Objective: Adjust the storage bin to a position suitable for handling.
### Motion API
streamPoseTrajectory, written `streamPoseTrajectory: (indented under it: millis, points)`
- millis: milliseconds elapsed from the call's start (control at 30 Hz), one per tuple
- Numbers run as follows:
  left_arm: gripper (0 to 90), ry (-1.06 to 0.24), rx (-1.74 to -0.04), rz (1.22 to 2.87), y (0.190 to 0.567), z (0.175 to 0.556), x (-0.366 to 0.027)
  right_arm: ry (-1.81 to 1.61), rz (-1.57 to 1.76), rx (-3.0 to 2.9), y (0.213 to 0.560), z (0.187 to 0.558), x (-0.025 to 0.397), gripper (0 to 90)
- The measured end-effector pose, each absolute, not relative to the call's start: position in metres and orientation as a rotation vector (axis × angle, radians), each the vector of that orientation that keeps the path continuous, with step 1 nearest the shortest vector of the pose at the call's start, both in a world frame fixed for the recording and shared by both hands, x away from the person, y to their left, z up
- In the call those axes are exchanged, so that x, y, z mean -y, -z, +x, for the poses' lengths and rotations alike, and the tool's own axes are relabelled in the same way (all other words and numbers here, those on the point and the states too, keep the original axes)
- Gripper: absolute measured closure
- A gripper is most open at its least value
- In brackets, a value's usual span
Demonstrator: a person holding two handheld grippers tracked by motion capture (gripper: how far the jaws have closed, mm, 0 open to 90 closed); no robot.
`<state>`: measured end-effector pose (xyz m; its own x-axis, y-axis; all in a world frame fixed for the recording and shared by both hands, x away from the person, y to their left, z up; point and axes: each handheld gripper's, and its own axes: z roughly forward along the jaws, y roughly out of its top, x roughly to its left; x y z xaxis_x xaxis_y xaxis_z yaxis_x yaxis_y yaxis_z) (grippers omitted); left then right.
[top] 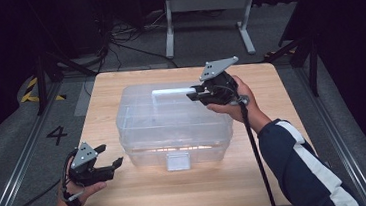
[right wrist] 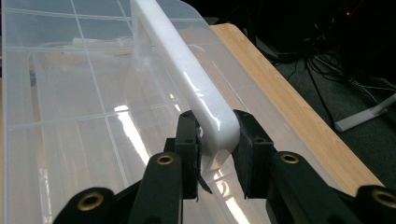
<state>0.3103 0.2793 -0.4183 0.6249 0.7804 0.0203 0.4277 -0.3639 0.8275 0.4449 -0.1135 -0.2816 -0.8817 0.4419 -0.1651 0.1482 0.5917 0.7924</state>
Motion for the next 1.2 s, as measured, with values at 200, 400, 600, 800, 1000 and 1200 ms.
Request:
streamPoseTrajectory:
  millis: [200, 400, 600, 800, 1000, 1200]
  points:
    - [28.7, -0.526, -0.918, 1.966, 0.404, 0.305, -0.271, -1.153, 0.477, -2.472, 0.276, 0.449, 0.110, 72.1]
    - [37.1, -0.534, -0.872, 1.959, 0.394, 0.308, -0.262, -1.132, 0.482, -2.462, 0.274, 0.450, 0.108, 71.6]
    - [54.8, -0.535, -0.836, 1.983, 0.389, 0.312, -0.254, -1.121, 0.478, -2.457, 0.273, 0.450, 0.107, 71.4]
    - [72.9, -0.534, -0.821, 2.020, 0.388, 0.316, -0.249, -1.123, 0.476, -2.440, 0.275, 0.448, 0.107, 71.1]
    - [80.3, -0.541, -0.832, 2.016, 0.388, 0.315, -0.250, -1.120, 0.472, -2.373, 0.274, 0.440, 0.111, 62.0]
    - [83.5, -0.552, -0.834, 2.034, 0.387, 0.315, -0.251, -1.207, 0.527, -2.305, 0.269, 0.427, 0.138, 54.3]
